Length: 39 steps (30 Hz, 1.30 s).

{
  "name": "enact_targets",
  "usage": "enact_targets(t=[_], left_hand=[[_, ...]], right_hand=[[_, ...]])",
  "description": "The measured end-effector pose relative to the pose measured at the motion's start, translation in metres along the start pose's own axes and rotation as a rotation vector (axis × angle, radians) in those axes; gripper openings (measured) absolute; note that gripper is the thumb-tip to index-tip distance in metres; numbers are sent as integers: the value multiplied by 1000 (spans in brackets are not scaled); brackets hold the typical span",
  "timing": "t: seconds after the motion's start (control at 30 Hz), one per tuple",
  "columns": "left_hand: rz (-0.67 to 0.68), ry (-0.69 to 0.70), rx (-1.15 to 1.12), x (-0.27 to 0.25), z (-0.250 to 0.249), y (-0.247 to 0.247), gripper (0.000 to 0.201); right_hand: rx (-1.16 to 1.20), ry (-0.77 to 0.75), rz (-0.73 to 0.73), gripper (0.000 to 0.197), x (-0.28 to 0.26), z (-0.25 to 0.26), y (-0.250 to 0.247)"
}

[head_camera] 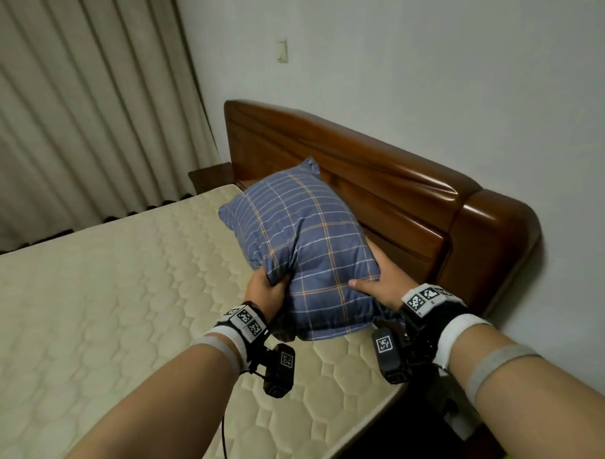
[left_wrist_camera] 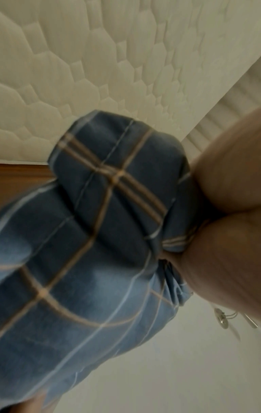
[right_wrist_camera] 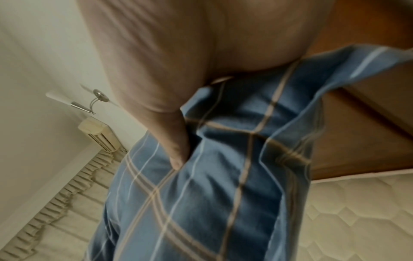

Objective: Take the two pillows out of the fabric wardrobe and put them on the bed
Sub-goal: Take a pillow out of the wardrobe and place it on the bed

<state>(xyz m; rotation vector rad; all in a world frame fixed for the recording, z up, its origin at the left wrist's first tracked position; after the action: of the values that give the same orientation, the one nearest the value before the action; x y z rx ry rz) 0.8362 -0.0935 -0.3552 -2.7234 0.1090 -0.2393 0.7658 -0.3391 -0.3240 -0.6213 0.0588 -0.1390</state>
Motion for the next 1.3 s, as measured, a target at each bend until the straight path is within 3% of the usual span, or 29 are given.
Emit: enact_targets(t=[0.23, 0.6, 0.73, 1.07, 1.23, 1.3], left_hand=[[-30, -77, 36, 68, 3, 0, 21], [-19, -109, 133, 189, 60, -9, 36], [-35, -95, 129, 265, 102, -20, 38], [-70, -197, 120, 492, 262, -62, 45], [-148, -169, 165, 599, 292, -92, 47], [-141, -195, 203, 637, 297, -106, 58]], right_hand=[[21, -40, 88, 91, 98, -5, 3], [-4, 5, 164, 83, 223, -7, 45], [55, 37, 191, 78, 300, -3, 81], [232, 202, 281, 75, 539, -10, 233], [186, 160, 220, 76, 656, 17, 268], [139, 185, 165, 78, 697, 29, 270]])
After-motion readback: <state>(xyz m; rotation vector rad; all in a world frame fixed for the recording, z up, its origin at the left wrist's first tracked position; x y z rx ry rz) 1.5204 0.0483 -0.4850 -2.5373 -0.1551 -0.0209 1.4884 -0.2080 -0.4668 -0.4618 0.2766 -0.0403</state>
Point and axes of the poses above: each hand's wrist, its own x-axis towards the middle knuckle, its own y-axis out of the palm, z = x × y, the point moved 1 cm from there along x, towards the middle knuckle, and after that the axes turned 2 degrees about y, right-handed, at the moved point
